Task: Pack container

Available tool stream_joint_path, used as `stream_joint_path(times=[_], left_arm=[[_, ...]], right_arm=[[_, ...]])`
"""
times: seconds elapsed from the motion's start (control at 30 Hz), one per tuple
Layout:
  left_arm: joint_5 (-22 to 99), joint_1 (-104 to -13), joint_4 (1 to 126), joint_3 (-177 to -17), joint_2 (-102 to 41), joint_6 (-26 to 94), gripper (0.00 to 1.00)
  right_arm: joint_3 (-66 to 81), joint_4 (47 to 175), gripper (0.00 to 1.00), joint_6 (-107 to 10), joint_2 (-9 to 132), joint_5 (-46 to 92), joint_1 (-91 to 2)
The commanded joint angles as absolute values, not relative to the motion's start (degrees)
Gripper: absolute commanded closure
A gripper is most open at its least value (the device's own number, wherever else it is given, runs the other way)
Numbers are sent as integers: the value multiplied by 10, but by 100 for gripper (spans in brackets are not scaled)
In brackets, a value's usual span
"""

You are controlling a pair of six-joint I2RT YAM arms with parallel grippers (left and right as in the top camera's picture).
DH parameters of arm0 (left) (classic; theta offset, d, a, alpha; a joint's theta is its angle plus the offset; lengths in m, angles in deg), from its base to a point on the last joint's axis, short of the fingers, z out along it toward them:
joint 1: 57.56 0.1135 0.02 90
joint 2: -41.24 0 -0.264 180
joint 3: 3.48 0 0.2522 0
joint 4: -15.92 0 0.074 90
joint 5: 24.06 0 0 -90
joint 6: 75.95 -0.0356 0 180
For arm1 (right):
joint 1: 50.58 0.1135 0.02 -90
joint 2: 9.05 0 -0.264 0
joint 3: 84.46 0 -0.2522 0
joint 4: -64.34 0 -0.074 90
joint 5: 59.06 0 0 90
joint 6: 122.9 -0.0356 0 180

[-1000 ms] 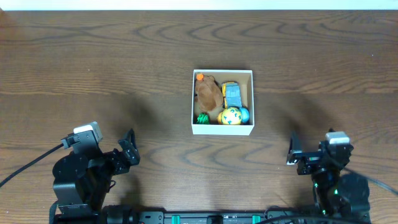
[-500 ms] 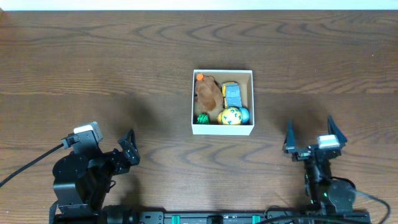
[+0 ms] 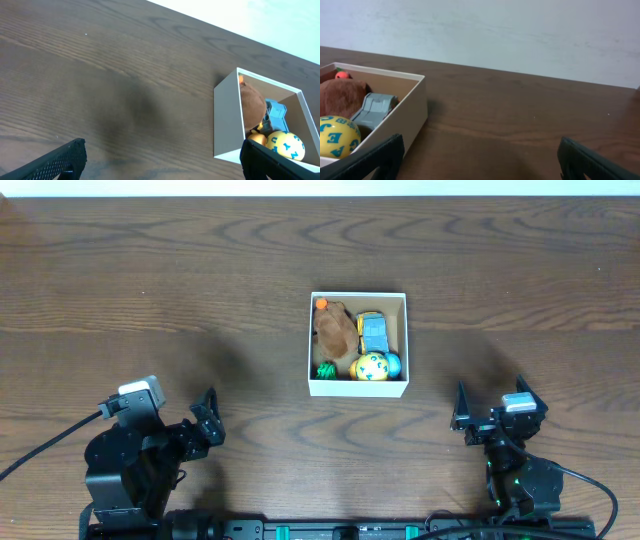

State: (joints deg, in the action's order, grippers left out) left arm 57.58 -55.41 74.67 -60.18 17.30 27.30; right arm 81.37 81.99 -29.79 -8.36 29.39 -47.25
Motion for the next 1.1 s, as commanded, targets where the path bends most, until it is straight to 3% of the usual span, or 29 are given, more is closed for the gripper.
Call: stream_joint_path(times=[0.0,0.77,1.07], left_arm=[[580,-552,747,-600,174,268,2],[581,-552,771,-600,180,266,2],[581,-553,806,-538,283,132,2]], right_arm=[[815,822,1,-312,-87,292,-476],[815,822,1,-312,-87,292,-476],[815,822,1,-312,-87,292,-476]])
